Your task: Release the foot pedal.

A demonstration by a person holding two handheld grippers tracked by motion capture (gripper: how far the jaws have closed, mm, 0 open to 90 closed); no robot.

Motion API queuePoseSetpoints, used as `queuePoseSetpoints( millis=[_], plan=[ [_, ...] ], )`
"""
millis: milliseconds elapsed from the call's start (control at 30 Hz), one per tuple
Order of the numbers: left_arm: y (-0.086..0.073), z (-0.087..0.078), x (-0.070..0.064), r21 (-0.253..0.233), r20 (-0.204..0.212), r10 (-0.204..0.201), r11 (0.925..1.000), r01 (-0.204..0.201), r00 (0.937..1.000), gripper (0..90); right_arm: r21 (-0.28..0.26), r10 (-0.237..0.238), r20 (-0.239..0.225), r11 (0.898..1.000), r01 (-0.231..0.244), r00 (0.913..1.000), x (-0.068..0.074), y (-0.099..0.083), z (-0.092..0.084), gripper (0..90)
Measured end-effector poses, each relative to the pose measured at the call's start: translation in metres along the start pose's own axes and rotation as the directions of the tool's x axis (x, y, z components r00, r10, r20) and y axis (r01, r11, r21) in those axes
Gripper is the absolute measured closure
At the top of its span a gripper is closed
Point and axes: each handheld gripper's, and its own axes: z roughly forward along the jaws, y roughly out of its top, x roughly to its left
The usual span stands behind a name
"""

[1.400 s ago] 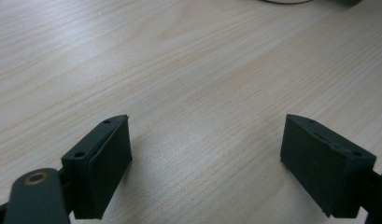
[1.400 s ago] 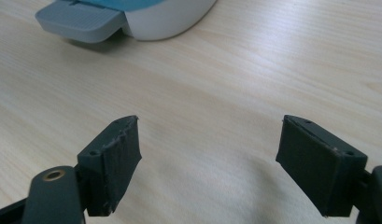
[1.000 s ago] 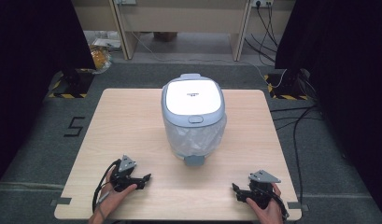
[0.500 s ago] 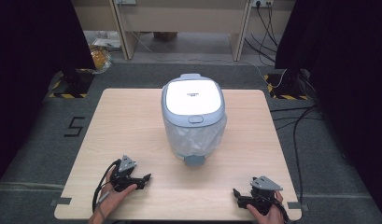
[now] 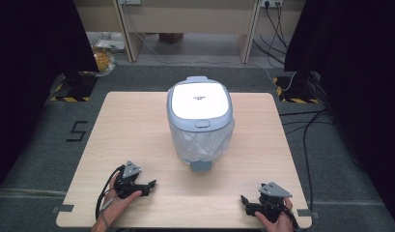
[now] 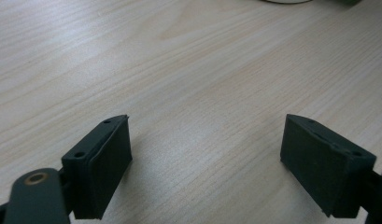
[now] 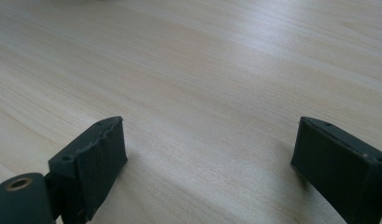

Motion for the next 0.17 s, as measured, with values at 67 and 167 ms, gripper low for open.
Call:
queuePoseSetpoints(
  millis=[67, 167],
  plan=[
    [0.0, 0.0, 0.0, 0.0, 0.0, 0.0, 1.0, 0.0, 1.0, 15.4, 0.0, -0.001, 0.001, 1.0, 0.001, 1.0, -0.0001, 0.0, 0.0001, 9.7],
    [0.0, 0.0, 0.0, 0.0, 0.0, 0.0, 1.0, 0.0, 1.0, 15.4, 0.0, 0.0, 0.0, 1.0, 0.0, 1.0, 0.0, 0.0, 0.0001, 9.7]
  ],
)
